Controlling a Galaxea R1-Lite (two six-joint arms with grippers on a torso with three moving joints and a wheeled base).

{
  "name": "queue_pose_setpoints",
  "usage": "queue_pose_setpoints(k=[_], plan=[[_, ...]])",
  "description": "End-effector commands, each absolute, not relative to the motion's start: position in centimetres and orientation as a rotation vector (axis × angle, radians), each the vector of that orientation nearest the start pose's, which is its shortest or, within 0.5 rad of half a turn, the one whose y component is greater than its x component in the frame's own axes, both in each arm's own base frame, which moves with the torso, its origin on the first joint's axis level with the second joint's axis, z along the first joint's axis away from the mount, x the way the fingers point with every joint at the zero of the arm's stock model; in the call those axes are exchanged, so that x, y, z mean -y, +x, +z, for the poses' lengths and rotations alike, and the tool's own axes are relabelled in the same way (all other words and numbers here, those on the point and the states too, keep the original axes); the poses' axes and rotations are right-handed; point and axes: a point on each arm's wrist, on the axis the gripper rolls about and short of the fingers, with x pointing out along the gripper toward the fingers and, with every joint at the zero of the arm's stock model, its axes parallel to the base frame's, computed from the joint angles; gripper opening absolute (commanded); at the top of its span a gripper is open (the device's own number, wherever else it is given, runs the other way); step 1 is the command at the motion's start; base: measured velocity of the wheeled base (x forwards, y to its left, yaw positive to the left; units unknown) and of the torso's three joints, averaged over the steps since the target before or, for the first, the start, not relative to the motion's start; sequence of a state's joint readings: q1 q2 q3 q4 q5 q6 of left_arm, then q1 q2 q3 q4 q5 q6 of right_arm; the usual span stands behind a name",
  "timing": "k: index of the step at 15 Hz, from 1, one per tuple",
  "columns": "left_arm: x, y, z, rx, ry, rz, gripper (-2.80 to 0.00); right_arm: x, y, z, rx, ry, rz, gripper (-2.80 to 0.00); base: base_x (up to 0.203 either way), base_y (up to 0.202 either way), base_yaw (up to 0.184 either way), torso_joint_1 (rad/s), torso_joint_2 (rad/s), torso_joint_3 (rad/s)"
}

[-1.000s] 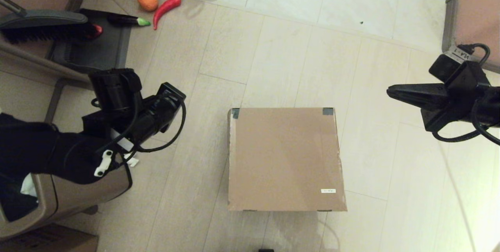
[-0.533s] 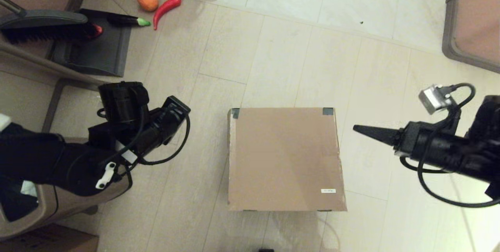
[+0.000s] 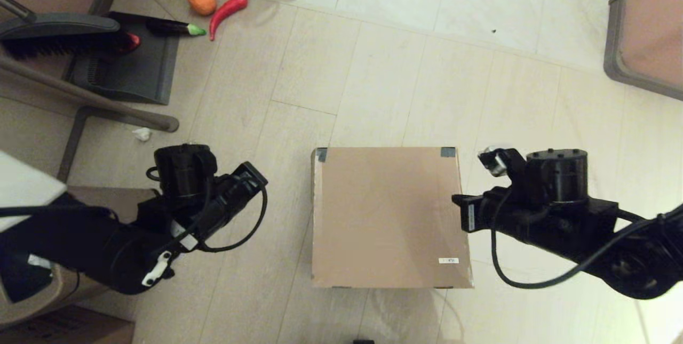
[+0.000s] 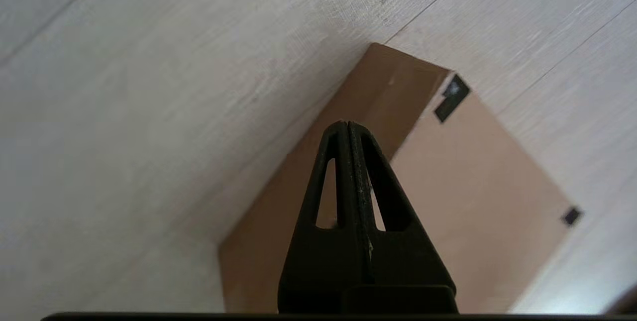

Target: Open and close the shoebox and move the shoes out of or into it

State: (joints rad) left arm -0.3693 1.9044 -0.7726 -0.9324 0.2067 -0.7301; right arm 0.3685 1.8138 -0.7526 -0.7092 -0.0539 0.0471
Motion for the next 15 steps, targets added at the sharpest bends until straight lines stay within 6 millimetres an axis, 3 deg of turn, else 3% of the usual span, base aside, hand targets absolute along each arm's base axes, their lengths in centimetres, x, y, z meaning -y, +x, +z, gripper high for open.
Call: queue_pose_setpoints(k=[1, 3, 5, 10, 13, 15], plan=[[13.1, 33.6, 10.2, -0.259, -0.596, -0.098, -2.8, -12.3, 32.3, 11.8, -0.388, -0.08, 0.219, -2.8, 0.0, 0.0, 0.0, 0.0, 0.0, 0.0], [14.3, 34.4, 8.2, -0.247, -0.526, -0.129, -2.8, -12.2, 33.7, 11.5, -0.38, -0.11, 0.123, -2.8, 0.0, 0.0, 0.0, 0.0, 0.0, 0.0], [15.2, 35.4, 7.8, -0.217, -0.516, -0.152, -2.8, -11.4, 33.8, 10.9, -0.399, -0.127, 0.088, -2.8, 0.0, 0.0, 0.0, 0.0, 0.0, 0.0], [17.6, 34.6, 7.0, -0.247, -0.504, -0.211, -2.8, -11.2, 33.5, 7.8, -0.493, -0.144, 0.085, -2.8, 0.0, 0.0, 0.0, 0.0, 0.0, 0.0], [18.1, 34.1, 7.5, -0.241, -0.504, -0.229, -2.8, -10.7, 33.1, 10.3, -0.417, -0.115, 0.075, -2.8, 0.0, 0.0, 0.0, 0.0, 0.0, 0.0], [17.7, 33.3, 8.8, -0.223, -0.51, -0.237, -2.8, -9.6, 31.6, 12.6, -0.367, -0.097, 0.058, -2.8, 0.0, 0.0, 0.0, 0.0, 0.0, 0.0]])
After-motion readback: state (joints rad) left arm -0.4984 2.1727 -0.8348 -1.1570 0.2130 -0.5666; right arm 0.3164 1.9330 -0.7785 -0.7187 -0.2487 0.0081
